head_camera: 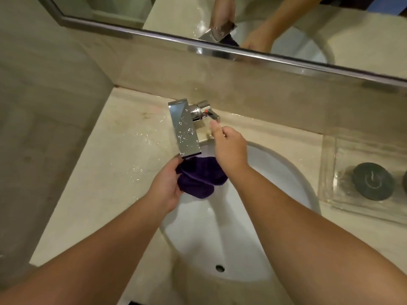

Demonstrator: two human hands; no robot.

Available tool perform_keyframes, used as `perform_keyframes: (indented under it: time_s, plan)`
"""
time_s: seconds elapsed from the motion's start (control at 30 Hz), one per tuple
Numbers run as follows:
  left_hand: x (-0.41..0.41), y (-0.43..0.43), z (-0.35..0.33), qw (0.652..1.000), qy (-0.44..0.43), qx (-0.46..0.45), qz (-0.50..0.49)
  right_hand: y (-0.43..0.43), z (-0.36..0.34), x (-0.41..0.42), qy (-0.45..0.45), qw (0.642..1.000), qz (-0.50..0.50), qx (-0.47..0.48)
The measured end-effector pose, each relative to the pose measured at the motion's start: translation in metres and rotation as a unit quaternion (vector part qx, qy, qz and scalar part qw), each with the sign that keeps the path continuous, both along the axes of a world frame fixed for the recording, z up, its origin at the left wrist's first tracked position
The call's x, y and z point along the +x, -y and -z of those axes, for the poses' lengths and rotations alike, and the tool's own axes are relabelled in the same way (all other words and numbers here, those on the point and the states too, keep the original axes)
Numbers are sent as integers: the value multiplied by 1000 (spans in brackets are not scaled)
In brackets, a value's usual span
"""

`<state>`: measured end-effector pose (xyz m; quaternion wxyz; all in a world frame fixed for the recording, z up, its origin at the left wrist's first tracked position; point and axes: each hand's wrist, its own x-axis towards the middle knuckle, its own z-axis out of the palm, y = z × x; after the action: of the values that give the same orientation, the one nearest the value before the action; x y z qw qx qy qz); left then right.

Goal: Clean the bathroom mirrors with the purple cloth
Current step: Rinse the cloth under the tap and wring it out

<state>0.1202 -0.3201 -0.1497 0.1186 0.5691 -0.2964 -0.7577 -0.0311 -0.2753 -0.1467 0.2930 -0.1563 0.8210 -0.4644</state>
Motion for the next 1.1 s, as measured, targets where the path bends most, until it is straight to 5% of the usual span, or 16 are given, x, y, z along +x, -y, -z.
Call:
perform_keyframes:
  time_s: [0.2, 0.3, 0.4, 0.47, 0.57, 0.73, 0.9, 1.1]
  plan:
    - [-6, 4, 9, 999, -2, -27, 34, -17, 24, 6, 182, 973, 141, 21]
    - [-17, 8, 9, 996, -10, -60, 58, -42, 43, 17, 348, 935, 21, 72]
    - [-25, 10, 10, 994, -32, -69, 78, -54, 58, 40, 422, 902, -63, 68]
    - [-28, 12, 12, 994, -48, -63, 79, -58, 64, 47, 396, 902, -132, 107]
    - [-30, 20, 15, 993, -28, -81, 82, -62, 70, 45, 241, 900, -257, 257]
    - [-21, 29, 29, 963, 99, -178, 176, -48, 58, 32, 364, 930, 26, 42]
    - [-15, 13, 34, 974, 56, -113, 190, -13, 28, 42, 331, 943, -32, 8]
    - [-12, 18, 40, 985, -32, 136, 97, 8, 27, 62, 381, 923, -15, 44]
